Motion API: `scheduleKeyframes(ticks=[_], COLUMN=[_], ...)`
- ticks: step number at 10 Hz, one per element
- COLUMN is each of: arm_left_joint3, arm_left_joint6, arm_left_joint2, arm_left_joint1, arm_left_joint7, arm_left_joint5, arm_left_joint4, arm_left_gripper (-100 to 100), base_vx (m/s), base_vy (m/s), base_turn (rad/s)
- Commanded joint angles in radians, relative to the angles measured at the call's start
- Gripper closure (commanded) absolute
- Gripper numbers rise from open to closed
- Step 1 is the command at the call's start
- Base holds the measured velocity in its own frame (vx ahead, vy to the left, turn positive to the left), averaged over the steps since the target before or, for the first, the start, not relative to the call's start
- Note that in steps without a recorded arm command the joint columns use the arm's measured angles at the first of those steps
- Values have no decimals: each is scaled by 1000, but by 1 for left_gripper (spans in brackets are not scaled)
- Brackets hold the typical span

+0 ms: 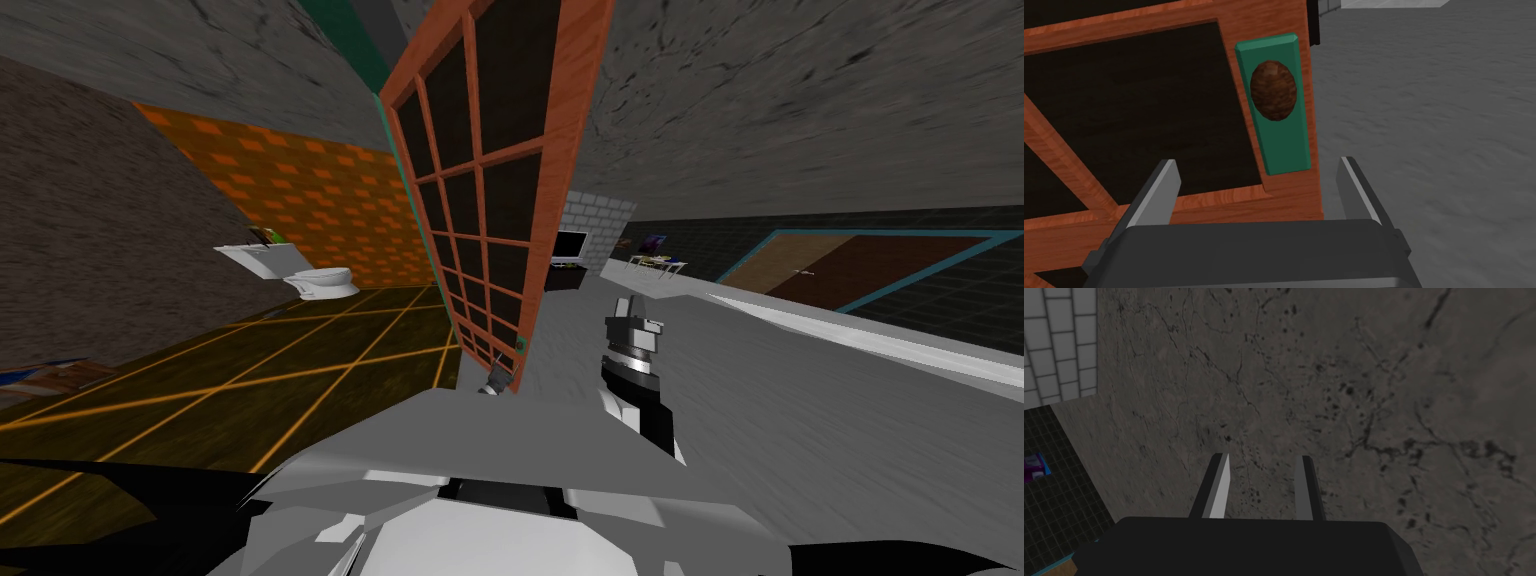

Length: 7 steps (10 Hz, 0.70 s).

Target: Push the door open

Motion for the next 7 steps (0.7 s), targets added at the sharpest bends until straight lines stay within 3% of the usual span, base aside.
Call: scheduleKeyframes(ticks=[1,4,5,7], arm_left_joint3=[-22,-45,-31,-24], arm_left_joint6=[-8,-16,-20,-21], arm_left_joint2=[-3,8,18,11], arm_left_joint1=[6,8,-4,-10], arm_left_joint7=[47,109,95,99], arm_left_joint5=[28,68,57,59], arm_left_joint4=[-13,-35,-19,-11], arm_left_gripper=[-100,-100,-100,-100], base_vx=[-91,-90,-40,207], base_vy=[42,36,17,-80], base_turn=[-20,-13,-6,-40])
